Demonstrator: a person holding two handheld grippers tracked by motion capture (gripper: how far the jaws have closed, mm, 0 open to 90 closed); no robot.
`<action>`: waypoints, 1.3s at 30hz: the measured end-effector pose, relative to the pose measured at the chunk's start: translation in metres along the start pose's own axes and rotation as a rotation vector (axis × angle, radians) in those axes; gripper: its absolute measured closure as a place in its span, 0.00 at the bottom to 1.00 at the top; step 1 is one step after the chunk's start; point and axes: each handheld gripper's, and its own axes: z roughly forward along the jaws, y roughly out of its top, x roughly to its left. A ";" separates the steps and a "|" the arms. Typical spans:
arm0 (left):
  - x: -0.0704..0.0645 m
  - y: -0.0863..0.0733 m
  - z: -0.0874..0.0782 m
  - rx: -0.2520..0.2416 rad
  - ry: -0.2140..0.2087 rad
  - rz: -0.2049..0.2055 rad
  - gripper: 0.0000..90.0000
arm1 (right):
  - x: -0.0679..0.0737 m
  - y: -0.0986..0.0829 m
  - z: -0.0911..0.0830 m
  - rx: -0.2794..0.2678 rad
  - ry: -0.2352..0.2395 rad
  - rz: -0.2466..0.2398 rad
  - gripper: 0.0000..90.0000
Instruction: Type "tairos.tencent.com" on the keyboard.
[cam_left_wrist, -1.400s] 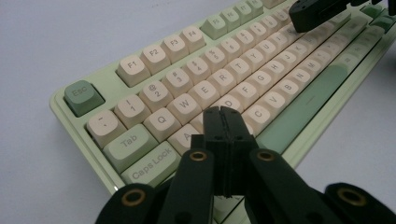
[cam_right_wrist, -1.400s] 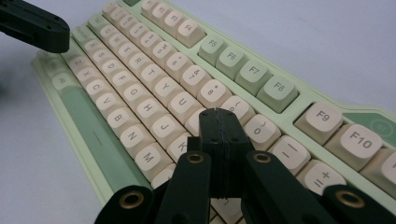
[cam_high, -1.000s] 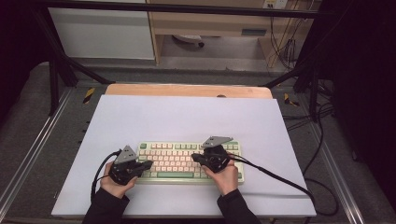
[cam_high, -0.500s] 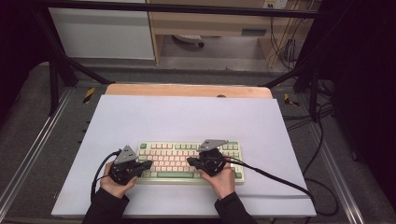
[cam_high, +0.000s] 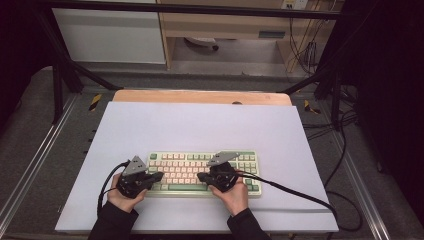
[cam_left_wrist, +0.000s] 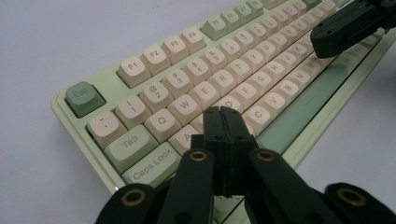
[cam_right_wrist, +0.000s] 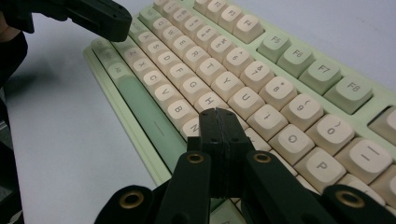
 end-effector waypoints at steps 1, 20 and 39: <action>0.000 0.000 0.000 0.000 0.000 0.000 1.00 | 0.000 0.000 0.001 0.000 0.002 -0.002 1.00; 0.000 0.000 0.000 0.000 0.000 0.001 1.00 | 0.002 -0.005 0.006 0.015 0.000 -0.005 1.00; -0.001 0.002 -0.004 -0.014 -0.008 0.005 1.00 | -0.003 0.001 -0.016 -0.022 -0.022 -0.014 1.00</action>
